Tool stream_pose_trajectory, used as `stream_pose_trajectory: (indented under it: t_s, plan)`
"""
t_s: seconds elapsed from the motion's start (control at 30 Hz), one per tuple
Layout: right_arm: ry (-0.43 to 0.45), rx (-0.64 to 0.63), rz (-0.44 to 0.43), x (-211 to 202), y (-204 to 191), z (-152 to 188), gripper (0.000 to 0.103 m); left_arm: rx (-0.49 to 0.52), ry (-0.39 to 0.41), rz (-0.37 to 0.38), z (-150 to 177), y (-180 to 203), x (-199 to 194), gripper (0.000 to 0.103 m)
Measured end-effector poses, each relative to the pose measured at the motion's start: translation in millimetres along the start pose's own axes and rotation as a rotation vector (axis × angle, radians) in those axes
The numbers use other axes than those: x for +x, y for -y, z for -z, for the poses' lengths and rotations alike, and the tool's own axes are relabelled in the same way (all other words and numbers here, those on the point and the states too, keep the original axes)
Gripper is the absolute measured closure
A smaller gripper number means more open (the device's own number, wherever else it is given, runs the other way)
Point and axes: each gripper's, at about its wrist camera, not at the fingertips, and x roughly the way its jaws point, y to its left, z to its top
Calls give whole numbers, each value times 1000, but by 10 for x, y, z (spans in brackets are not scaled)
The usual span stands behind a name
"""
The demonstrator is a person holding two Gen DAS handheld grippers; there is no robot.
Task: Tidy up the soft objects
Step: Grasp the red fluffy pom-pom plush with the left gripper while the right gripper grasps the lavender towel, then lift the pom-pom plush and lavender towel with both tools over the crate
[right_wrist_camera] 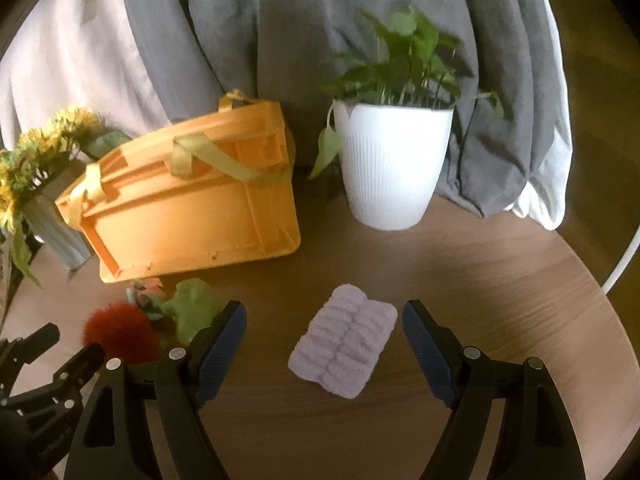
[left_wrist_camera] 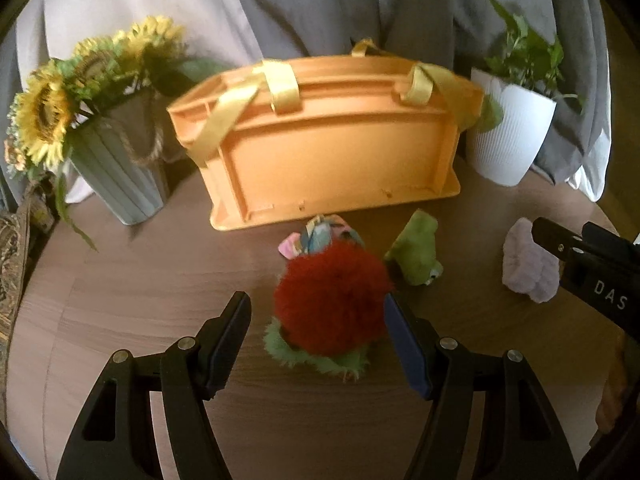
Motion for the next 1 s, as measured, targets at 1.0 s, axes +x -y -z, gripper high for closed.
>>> stream_pose_trajectory:
  t_s: [1.0]
  plan:
    - [-169,6,3,567,64,103,56,21,-124,50,9,86,537,66]
